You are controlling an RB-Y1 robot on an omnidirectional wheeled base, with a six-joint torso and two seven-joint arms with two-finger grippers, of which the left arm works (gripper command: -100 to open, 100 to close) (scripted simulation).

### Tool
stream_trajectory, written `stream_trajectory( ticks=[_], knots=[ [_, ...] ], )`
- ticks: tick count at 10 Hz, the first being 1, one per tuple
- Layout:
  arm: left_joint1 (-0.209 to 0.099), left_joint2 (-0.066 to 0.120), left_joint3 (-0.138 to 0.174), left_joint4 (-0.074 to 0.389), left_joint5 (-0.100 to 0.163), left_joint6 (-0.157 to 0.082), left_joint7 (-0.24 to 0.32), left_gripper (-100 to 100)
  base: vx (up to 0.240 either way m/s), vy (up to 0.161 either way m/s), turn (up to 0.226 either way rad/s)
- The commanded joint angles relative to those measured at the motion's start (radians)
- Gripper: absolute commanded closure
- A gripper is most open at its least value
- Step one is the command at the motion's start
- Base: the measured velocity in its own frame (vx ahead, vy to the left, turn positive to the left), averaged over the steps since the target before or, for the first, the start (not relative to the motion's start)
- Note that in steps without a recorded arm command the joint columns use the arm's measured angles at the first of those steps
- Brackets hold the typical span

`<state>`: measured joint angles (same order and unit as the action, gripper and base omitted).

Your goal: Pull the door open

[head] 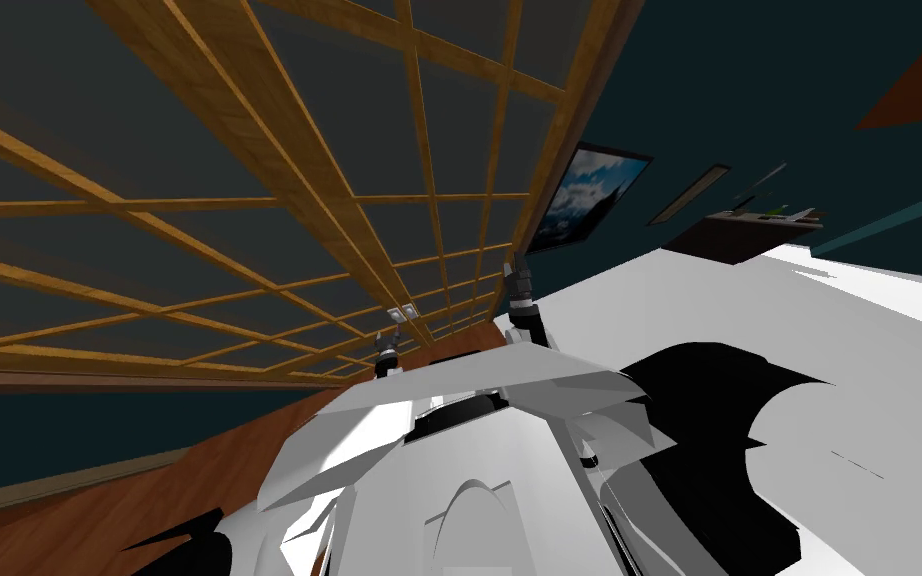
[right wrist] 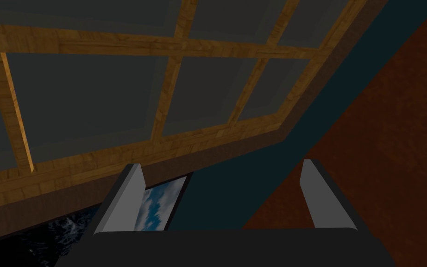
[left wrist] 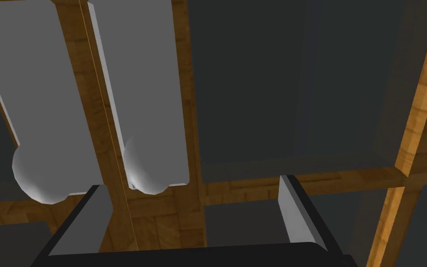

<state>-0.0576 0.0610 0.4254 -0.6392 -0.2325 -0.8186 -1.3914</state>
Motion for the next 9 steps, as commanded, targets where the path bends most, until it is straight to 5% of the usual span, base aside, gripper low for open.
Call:
stream_trajectory(
  ticks=[1, 3, 4, 5, 9],
  knots=[
    [-0.029, -0.002, -0.003, 0.014, 0.000, -0.011, -0.003, -100, 0.182, 0.010, -0.071],
    [-0.057, -0.010, -0.011, 0.005, -0.002, -0.014, -0.003, -100, 0.161, 0.036, -0.067],
    [-0.041, -0.011, -0.010, 0.002, -0.002, -0.016, -0.004, -100, 0.075, 0.019, -0.004],
    [-0.041, -0.011, -0.010, 0.002, -0.002, -0.016, -0.004, 100, -0.023, -0.010, 0.010],
    [-0.041, -0.011, -0.010, 0.002, -0.002, -0.016, -0.004, 100, -0.014, -0.003, -0.004]
  ],
)
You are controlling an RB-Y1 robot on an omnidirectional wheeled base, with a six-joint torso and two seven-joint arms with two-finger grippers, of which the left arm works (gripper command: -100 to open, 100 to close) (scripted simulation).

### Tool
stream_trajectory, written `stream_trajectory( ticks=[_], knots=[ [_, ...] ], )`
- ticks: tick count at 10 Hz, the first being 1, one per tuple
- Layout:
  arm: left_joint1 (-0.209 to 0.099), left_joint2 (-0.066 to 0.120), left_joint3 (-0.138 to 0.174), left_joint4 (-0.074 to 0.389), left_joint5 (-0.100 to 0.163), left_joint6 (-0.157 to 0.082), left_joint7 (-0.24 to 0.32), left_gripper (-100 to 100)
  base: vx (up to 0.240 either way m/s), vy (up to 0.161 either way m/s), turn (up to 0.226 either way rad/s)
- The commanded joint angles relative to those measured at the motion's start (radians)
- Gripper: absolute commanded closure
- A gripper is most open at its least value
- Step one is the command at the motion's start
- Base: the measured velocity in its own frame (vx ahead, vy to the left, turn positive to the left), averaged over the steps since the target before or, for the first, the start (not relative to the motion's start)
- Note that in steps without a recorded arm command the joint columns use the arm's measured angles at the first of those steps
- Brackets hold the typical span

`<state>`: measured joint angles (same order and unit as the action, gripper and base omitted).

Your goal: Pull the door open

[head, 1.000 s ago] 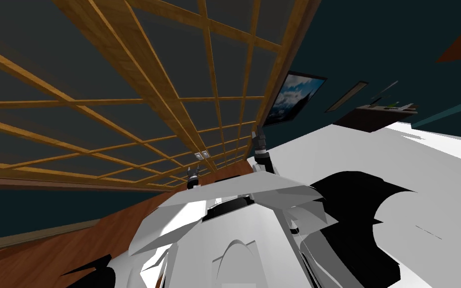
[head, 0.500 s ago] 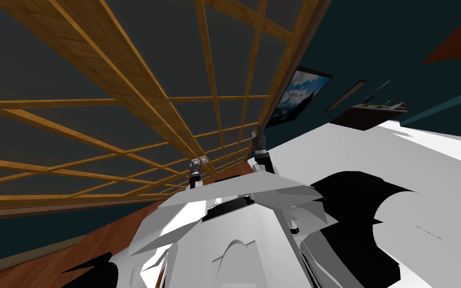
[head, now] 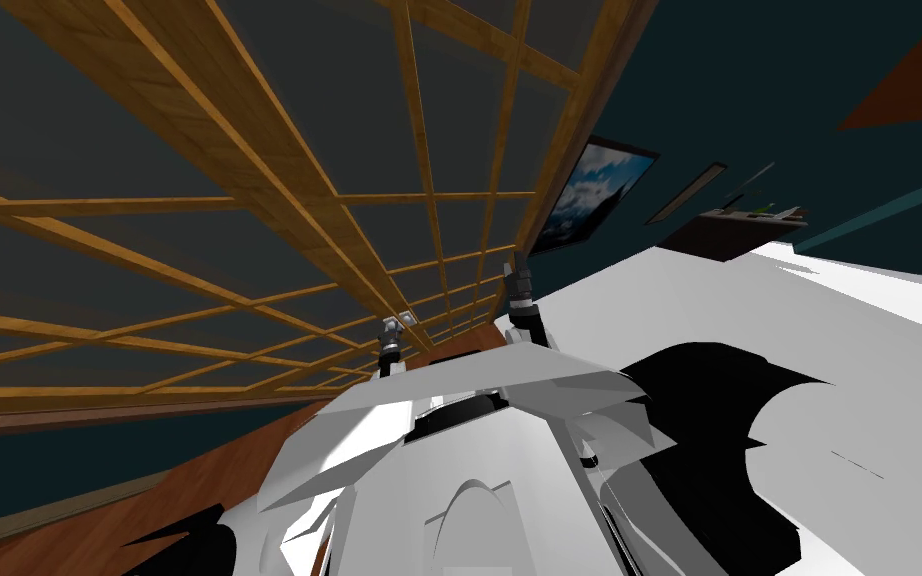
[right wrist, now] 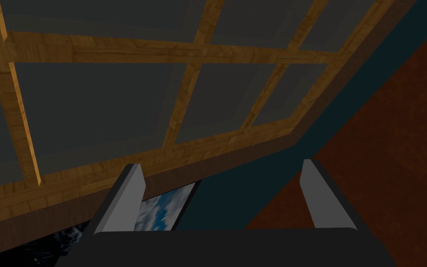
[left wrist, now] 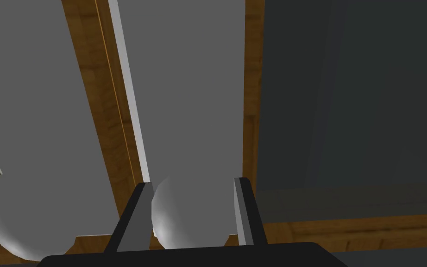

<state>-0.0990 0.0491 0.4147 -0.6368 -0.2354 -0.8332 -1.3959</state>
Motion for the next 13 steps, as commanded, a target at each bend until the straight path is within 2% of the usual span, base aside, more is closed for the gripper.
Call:
stream_trajectory(
  ticks=[1, 2, 5, 6, 8, 9, 11, 12, 13],
  knots=[
    [0.000, 0.001, 0.001, -0.001, 0.001, -0.001, 0.000, 100, 0.000, 0.000, 0.000],
    [0.024, 0.007, 0.004, 0.010, 0.007, 0.002, 0.017, 100, -0.126, -0.037, 0.034],
    [0.024, 0.007, 0.004, 0.010, 0.007, 0.002, 0.017, 100, -0.082, -0.015, 0.018],
    [0.052, 0.015, 0.008, 0.021, 0.015, 0.005, 0.036, 100, -0.126, -0.018, 0.051],
    [0.052, 0.015, 0.008, 0.021, 0.015, 0.005, 0.036, 100, -0.115, -0.032, 0.022],
    [0.065, 0.019, 0.010, 0.027, 0.018, 0.006, 0.045, 100, -0.086, -0.022, 0.036],
    [0.065, 0.019, 0.010, 0.027, 0.018, 0.006, 0.045, 100, -0.065, -0.010, 0.014],
    [0.078, 0.023, 0.011, 0.032, 0.024, 0.007, 0.060, 100, -0.070, -0.014, 0.022],
    [0.078, 0.023, 0.011, 0.024, 0.024, 0.007, 0.060, 100, -0.068, -0.014, 0.010]
  ],
)
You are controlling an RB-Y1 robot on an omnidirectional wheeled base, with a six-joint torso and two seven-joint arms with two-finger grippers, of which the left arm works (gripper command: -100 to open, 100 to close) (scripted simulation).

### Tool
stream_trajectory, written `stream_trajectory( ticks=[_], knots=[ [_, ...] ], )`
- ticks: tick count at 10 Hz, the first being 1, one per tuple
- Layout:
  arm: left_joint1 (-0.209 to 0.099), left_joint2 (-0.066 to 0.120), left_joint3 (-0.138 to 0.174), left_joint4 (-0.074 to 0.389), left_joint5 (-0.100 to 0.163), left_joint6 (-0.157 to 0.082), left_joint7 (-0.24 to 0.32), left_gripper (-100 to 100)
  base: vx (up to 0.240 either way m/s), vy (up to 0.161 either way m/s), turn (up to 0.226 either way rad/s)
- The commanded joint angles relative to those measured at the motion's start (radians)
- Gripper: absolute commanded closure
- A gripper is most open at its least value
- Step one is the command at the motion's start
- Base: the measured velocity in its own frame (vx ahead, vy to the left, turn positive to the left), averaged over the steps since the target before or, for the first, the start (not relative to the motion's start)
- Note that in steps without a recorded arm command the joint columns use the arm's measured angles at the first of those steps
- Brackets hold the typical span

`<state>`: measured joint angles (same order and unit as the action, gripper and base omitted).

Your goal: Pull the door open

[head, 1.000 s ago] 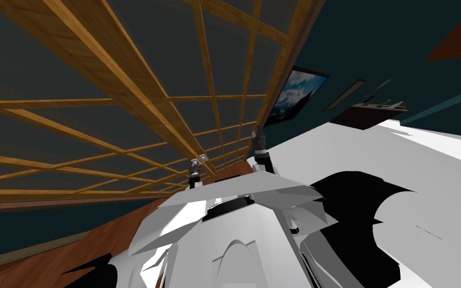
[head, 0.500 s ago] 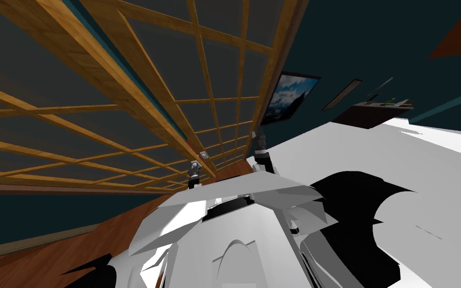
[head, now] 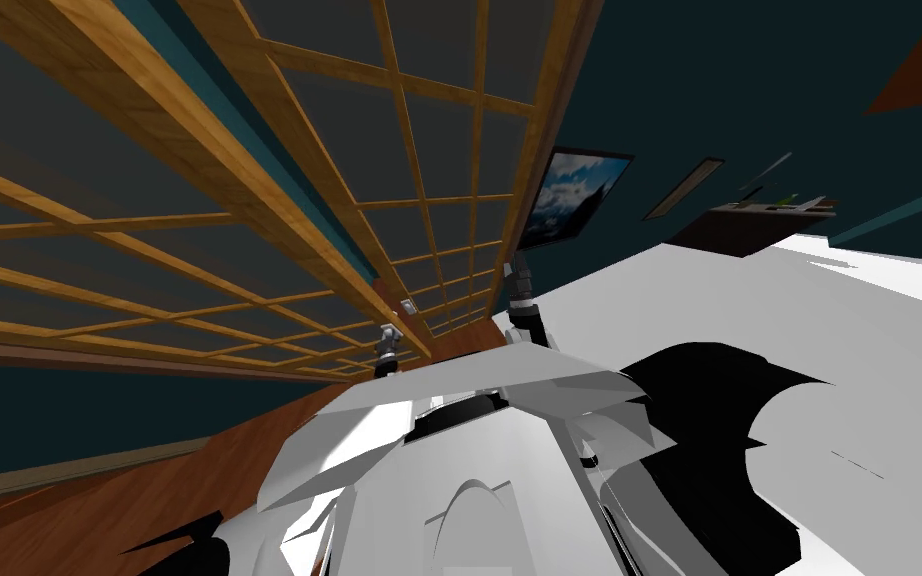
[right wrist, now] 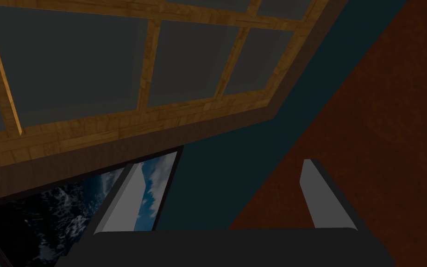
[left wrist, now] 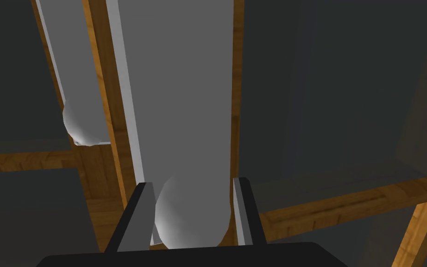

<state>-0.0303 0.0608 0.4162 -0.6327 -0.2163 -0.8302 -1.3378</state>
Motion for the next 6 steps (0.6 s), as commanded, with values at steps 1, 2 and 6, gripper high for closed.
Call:
stream_trajectory(
  ticks=[1, 2, 6],
  knots=[
    [0.009, 0.012, 0.009, 0.028, 0.005, 0.004, 0.002, 100, -0.033, -0.010, 0.002],
    [0.016, 0.014, 0.009, 0.031, 0.008, 0.004, 0.012, 100, -0.033, -0.011, 0.006],
    [0.040, 0.023, 0.009, 0.041, 0.021, 0.006, 0.051, 100, -0.091, -0.013, 0.025]
  ],
)
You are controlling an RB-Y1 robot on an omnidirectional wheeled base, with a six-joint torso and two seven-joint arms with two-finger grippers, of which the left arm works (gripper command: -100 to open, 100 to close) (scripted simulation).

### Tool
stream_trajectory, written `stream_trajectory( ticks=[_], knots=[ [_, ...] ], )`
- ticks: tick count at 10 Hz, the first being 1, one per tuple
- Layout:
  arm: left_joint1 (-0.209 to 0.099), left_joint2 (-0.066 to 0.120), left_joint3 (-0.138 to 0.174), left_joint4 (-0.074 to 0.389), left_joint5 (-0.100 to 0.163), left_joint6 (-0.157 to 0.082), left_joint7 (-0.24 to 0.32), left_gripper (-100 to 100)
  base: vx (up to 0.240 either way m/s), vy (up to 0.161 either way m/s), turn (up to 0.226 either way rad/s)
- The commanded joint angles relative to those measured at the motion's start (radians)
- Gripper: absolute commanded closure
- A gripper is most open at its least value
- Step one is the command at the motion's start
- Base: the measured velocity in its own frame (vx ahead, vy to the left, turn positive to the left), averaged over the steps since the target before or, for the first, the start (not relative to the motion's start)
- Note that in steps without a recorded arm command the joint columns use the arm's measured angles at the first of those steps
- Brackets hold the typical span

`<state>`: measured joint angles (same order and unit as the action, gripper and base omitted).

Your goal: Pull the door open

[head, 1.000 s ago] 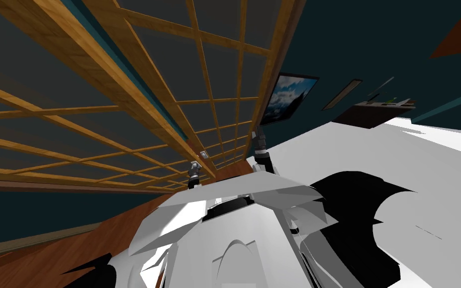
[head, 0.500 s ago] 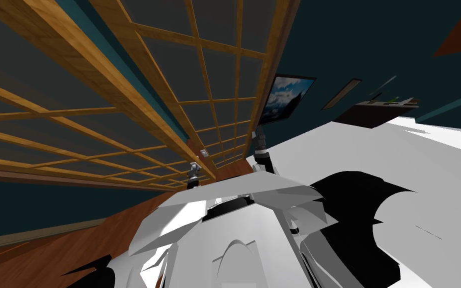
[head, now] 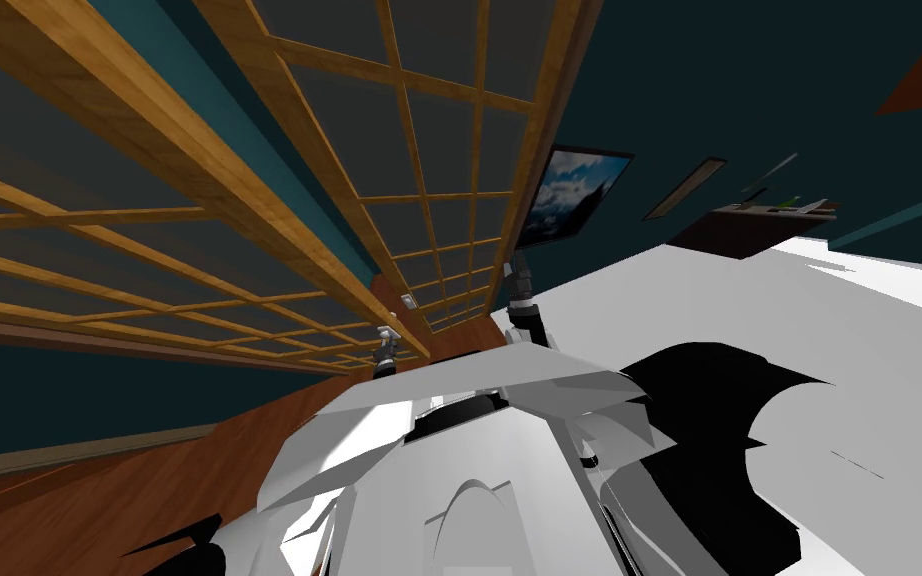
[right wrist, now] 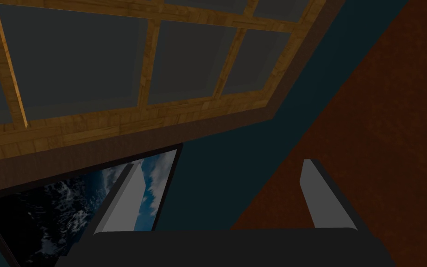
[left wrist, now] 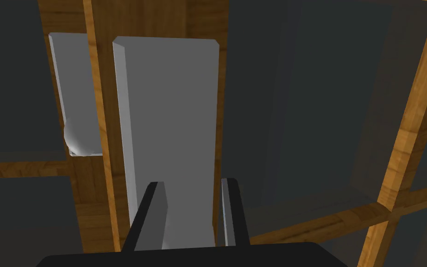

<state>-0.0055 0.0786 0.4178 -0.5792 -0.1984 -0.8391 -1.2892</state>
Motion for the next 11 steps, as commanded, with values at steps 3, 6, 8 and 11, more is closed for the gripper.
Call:
stream_trajectory(
  ticks=[3, 6, 8, 11],
  knots=[
    [0.000, 0.024, -0.022, 0.005, -0.015, -0.014, 0.020, -100, -0.145, 0.033, -0.031],
    [-0.014, 0.043, -0.059, -0.010, -0.043, -0.029, 0.036, -100, -0.187, 0.092, -0.088],
    [-0.029, 0.065, -0.100, -0.026, -0.075, -0.047, 0.053, -100, -0.219, 0.064, -0.119],
    [-0.044, 0.087, -0.142, -0.042, -0.107, -0.065, 0.071, -100, -0.204, 0.081, -0.093]
  ],
)
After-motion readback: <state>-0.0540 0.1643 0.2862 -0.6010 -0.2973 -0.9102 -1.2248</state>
